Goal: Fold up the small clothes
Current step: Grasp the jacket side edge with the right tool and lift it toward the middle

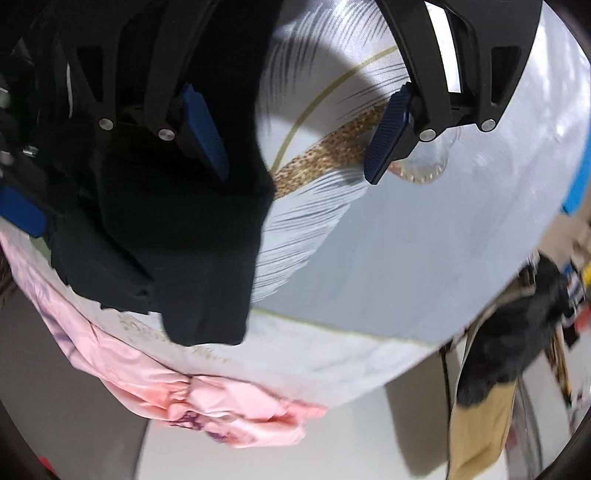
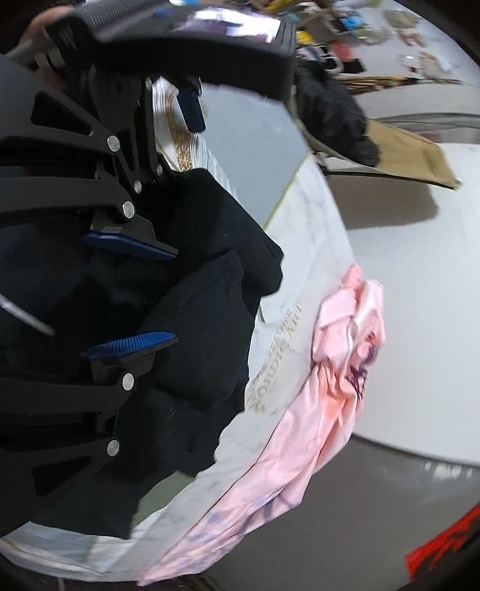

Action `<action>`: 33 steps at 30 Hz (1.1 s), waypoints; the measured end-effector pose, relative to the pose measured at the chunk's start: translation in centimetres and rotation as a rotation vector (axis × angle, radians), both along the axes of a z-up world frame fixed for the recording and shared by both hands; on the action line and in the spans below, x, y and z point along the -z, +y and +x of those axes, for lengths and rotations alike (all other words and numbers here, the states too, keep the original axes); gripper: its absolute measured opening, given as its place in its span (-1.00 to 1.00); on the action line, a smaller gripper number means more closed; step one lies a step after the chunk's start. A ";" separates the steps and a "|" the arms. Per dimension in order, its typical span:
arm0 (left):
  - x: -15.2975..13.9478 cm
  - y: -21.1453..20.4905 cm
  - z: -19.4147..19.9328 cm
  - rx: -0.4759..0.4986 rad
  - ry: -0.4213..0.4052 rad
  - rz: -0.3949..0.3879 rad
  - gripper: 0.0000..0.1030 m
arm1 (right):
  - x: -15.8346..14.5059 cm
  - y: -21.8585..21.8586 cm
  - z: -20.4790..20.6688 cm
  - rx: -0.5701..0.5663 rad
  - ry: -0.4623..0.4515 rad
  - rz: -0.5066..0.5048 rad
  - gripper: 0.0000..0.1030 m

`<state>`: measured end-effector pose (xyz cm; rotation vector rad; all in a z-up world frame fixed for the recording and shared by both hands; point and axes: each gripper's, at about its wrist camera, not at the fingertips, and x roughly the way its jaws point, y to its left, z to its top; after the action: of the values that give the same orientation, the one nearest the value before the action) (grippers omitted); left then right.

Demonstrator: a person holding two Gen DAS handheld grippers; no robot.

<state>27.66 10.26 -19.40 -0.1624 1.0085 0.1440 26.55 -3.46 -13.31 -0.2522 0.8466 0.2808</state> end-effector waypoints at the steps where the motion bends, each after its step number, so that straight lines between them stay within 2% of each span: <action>1: 0.1 0.1 -0.1 -0.004 -0.004 -0.002 0.41 | 0.3 0.6 0.3 -0.006 0.002 -0.019 -0.20; 4: 0.3 -0.3 -0.2 -0.006 0.002 0.030 0.40 | 1.2 2.3 1.6 -0.004 0.003 -0.082 -0.23; 6: 0.3 -0.4 -0.2 -0.002 0.002 0.043 0.41 | 1.8 2.5 2.6 0.040 0.009 -0.097 -0.27; 7: 0.2 -0.3 -0.3 -0.003 0.002 0.044 0.41 | 1.9 2.2 2.7 0.054 0.016 -0.089 -0.41; 8: 0.3 -0.3 -0.3 -0.005 0.003 0.044 0.42 | 2.1 1.5 3.2 0.085 0.035 -0.065 -0.71; 10: 0.3 -0.2 -0.5 -0.008 0.004 0.042 0.44 | 1.6 0.2 3.1 0.130 0.035 -0.019 -0.78; 12: 0.2 -0.1 -0.5 -0.008 0.004 0.042 0.45 | 0.5 -1.4 2.4 0.172 -0.003 0.008 -0.79; 15: 0.3 -0.1 -0.4 -0.012 0.007 0.045 0.50 | -2.3 -6.4 0.2 0.263 -0.061 0.124 -0.79; 18: 0.3 -0.3 -0.3 -0.018 0.009 0.066 0.53 | -3.0 -12.8 -2.0 0.386 -0.059 0.276 -0.84; 21: 0.1 -0.9 -0.3 -0.016 0.006 0.119 0.54 | -0.7 -18.5 -3.9 0.504 -0.006 0.385 -0.88; 25: -0.2 -2.2 -0.5 -0.007 0.000 0.220 0.55 | 4.6 -22.7 -5.2 0.589 0.129 0.518 -0.88; 26: -0.2 -2.3 -0.5 -0.006 -0.001 0.233 0.55 | 5.1 -23.2 -5.4 0.596 0.140 0.545 -0.87; 28: -0.3 -2.7 -0.6 -0.002 -0.003 0.266 0.55 | 5.8 -24.1 -5.9 0.586 0.147 0.664 -0.71; 29: -0.3 -2.8 -0.6 -0.001 -0.004 0.278 0.56 | 6.0 -24.7 -5.9 0.583 0.157 0.731 -0.37; 30: -0.4 -3.0 -0.6 -0.002 -0.005 0.293 0.57 | 6.1 -24.9 -5.9 0.582 0.158 0.773 -0.20; 33: -0.4 -3.1 -0.6 -0.013 -0.003 0.319 0.65 | 6.2 -24.7 -5.4 0.591 0.167 0.783 -0.17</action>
<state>27.02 7.12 -19.00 0.1221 0.9688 0.3138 21.19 -28.14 -19.55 0.7525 0.8763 0.0603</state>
